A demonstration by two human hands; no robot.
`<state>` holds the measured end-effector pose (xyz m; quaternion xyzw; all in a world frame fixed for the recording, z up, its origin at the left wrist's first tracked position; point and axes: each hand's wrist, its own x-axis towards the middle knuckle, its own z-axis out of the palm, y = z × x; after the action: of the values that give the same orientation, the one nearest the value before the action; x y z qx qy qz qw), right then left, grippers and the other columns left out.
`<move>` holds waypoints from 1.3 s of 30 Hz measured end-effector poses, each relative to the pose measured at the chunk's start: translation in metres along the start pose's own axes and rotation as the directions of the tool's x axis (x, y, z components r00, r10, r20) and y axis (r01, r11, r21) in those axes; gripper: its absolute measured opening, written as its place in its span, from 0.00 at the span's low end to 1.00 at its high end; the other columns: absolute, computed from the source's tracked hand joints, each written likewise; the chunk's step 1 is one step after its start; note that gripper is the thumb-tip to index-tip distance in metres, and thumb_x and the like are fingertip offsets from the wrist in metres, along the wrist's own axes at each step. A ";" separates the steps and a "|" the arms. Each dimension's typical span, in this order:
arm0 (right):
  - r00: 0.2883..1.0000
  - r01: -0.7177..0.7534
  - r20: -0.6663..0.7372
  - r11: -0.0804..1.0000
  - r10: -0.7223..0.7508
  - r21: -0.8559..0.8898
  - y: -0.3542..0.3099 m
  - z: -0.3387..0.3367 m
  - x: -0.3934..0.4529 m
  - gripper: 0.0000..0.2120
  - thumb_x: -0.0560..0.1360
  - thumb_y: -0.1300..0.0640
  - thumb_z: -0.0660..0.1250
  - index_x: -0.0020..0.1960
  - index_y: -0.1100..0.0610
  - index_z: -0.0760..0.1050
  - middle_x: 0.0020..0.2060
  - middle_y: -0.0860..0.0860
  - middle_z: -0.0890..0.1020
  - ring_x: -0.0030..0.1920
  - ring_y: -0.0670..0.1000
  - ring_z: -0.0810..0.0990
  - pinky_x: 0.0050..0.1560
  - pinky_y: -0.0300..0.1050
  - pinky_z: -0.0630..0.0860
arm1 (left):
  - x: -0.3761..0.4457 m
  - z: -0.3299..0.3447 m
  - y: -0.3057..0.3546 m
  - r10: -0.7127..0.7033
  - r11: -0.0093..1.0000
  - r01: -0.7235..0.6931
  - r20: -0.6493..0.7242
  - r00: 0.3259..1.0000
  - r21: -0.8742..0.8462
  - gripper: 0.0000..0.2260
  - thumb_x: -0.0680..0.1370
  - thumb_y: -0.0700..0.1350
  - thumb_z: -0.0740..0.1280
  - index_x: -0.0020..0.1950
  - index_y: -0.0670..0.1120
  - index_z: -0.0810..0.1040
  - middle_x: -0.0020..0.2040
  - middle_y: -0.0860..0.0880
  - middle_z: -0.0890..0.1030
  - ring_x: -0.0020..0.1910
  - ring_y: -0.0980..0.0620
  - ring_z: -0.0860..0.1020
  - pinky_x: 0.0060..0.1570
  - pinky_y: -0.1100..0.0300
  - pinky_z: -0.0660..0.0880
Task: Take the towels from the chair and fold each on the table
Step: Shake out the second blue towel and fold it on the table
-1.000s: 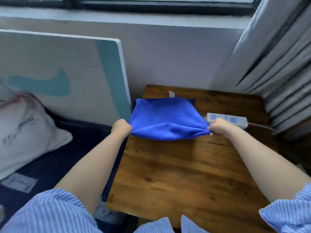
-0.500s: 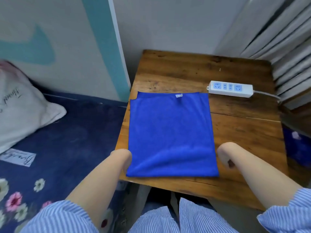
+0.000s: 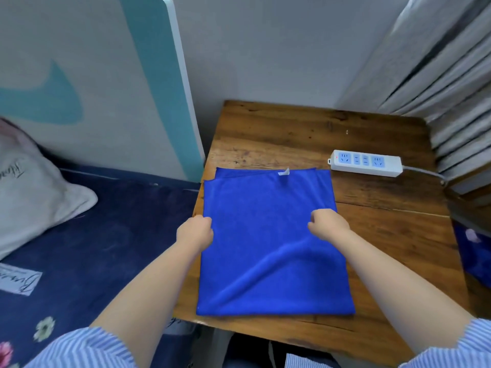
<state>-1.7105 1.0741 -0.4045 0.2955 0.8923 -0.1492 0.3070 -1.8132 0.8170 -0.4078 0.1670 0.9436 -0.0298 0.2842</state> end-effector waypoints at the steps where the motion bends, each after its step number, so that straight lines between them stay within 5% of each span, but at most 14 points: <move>1: 1.000 -0.002 -0.018 1.000 0.002 0.019 -0.003 -0.004 0.005 0.13 0.75 0.62 0.55 0.32 0.57 0.63 0.31 0.50 0.68 0.34 0.52 0.68 0.26 0.40 0.59 | 0.006 -0.005 0.004 -0.004 1.000 0.004 -0.010 1.000 -0.001 0.11 0.78 0.39 0.54 0.36 0.44 0.63 0.43 0.47 0.68 0.40 0.48 0.66 0.34 0.57 0.64; 6: 0.996 0.001 -0.094 0.994 0.009 0.107 -0.013 -0.027 0.034 0.08 0.76 0.62 0.55 0.47 0.60 0.73 0.42 0.55 0.75 0.41 0.53 0.71 0.31 0.40 0.65 | 0.041 -0.028 0.022 -0.021 0.999 0.018 -0.087 0.996 -0.028 0.09 0.79 0.40 0.54 0.50 0.40 0.73 0.53 0.44 0.74 0.45 0.47 0.69 0.41 0.54 0.70; 11: 0.974 0.043 -0.221 0.999 -0.042 -0.003 -0.008 -0.041 0.078 0.13 0.77 0.61 0.55 0.57 0.59 0.75 0.55 0.56 0.78 0.57 0.56 0.73 0.50 0.47 0.70 | 0.081 -0.035 0.038 -0.024 1.000 0.026 -0.112 0.993 0.016 0.13 0.81 0.43 0.53 0.58 0.40 0.74 0.58 0.43 0.74 0.58 0.44 0.71 0.49 0.53 0.72; 16: 0.901 0.160 -0.399 0.985 -0.172 -0.063 0.002 -0.028 0.124 0.14 0.76 0.64 0.58 0.58 0.61 0.76 0.58 0.57 0.78 0.61 0.60 0.70 0.57 0.51 0.67 | 0.116 -0.017 0.048 -0.025 0.998 0.037 -0.184 0.983 0.059 0.14 0.81 0.44 0.54 0.64 0.42 0.70 0.62 0.45 0.73 0.62 0.44 0.69 0.52 0.53 0.71; 20: 0.803 0.284 -0.535 0.958 -0.264 -0.046 0.007 -0.016 0.146 0.15 0.69 0.72 0.63 0.54 0.65 0.78 0.55 0.62 0.79 0.58 0.65 0.74 0.55 0.58 0.69 | 0.132 -0.003 0.050 -0.006 0.993 0.036 -0.248 0.969 0.117 0.12 0.81 0.44 0.54 0.62 0.42 0.70 0.61 0.45 0.74 0.61 0.45 0.70 0.52 0.53 0.70; 24: 0.700 0.309 -0.638 0.942 -0.320 -0.133 0.007 -0.013 0.157 0.14 0.59 0.75 0.69 0.43 0.66 0.81 0.38 0.62 0.82 0.42 0.65 0.80 0.49 0.60 0.73 | 0.142 0.002 0.045 -0.031 0.989 0.073 -0.304 0.952 0.127 0.10 0.79 0.38 0.56 0.58 0.41 0.71 0.56 0.44 0.75 0.57 0.44 0.72 0.53 0.53 0.68; 28: 0.621 0.315 -0.705 0.933 -0.342 -0.176 0.009 -0.012 0.155 0.06 0.61 0.71 0.65 0.35 0.64 0.79 0.30 0.59 0.79 0.35 0.62 0.79 0.46 0.57 0.74 | 0.146 0.002 0.034 0.081 0.989 -0.016 -0.461 0.884 0.144 0.11 0.59 0.32 0.77 0.34 0.39 0.77 0.31 0.42 0.76 0.31 0.42 0.77 0.33 0.55 0.75; 35: 0.683 0.306 -0.691 0.952 -0.235 -0.021 0.019 -0.012 0.140 0.07 0.68 0.67 0.62 0.38 0.65 0.79 0.34 0.60 0.81 0.39 0.63 0.79 0.42 0.55 0.72 | 0.129 0.009 0.013 0.029 0.999 -0.007 -0.484 0.874 0.047 0.07 0.64 0.33 0.75 0.35 0.38 0.78 0.31 0.40 0.77 0.31 0.39 0.77 0.41 0.47 0.76; 37: 0.738 0.337 -0.630 0.941 -0.243 0.032 0.019 -0.018 0.132 0.08 0.71 0.67 0.60 0.41 0.67 0.78 0.38 0.62 0.81 0.43 0.64 0.78 0.44 0.54 0.71 | 0.125 0.008 0.012 -0.031 0.999 0.011 -0.464 0.885 -0.045 0.01 0.72 0.34 0.68 0.43 0.37 0.79 0.38 0.39 0.79 0.40 0.37 0.77 0.45 0.48 0.72; 39: 0.790 0.380 -0.565 0.913 -0.239 0.145 0.021 -0.026 0.119 0.08 0.73 0.67 0.59 0.44 0.67 0.77 0.40 0.62 0.80 0.44 0.62 0.76 0.45 0.50 0.69 | 0.121 0.005 0.012 -0.084 0.985 0.016 -0.397 0.914 -0.171 0.08 0.78 0.37 0.60 0.51 0.37 0.78 0.47 0.39 0.79 0.49 0.38 0.75 0.49 0.49 0.68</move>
<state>-1.7852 1.1540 -0.4622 0.2100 0.9521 -0.2211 -0.0231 -1.9017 0.8634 -0.4773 0.1213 0.9850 0.0759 0.0961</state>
